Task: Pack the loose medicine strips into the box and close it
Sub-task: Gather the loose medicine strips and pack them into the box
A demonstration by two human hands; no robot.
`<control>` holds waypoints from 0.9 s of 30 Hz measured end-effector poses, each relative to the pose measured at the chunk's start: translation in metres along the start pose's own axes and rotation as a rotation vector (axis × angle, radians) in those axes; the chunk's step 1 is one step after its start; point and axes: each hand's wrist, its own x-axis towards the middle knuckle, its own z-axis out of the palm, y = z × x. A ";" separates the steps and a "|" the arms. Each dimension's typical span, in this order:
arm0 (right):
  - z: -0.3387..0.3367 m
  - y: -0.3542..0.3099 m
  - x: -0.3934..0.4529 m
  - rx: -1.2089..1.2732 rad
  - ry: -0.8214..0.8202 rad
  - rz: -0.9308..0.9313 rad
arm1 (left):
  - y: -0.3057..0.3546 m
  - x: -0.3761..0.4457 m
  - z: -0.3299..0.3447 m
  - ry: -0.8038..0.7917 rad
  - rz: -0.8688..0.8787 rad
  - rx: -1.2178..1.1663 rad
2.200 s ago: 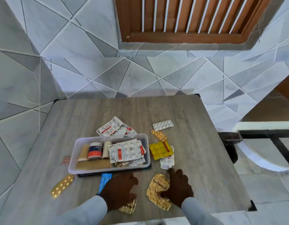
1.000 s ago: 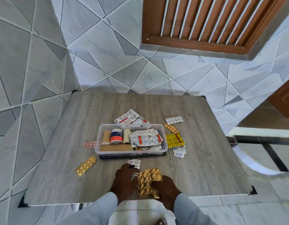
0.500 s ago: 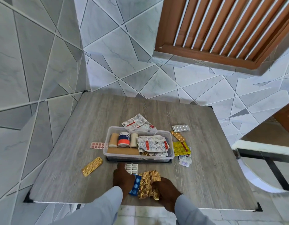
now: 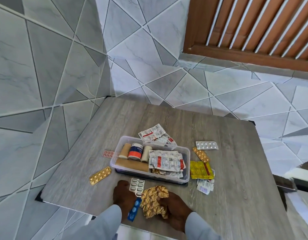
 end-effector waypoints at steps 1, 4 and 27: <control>-0.001 -0.001 0.002 -0.040 0.018 -0.027 | 0.001 -0.002 -0.002 0.003 0.003 0.000; -0.005 -0.006 0.006 -0.230 0.075 -0.145 | 0.001 -0.008 -0.005 0.000 0.053 0.051; -0.008 -0.138 -0.007 -0.833 0.377 -0.540 | -0.001 -0.021 -0.023 -0.027 0.147 0.419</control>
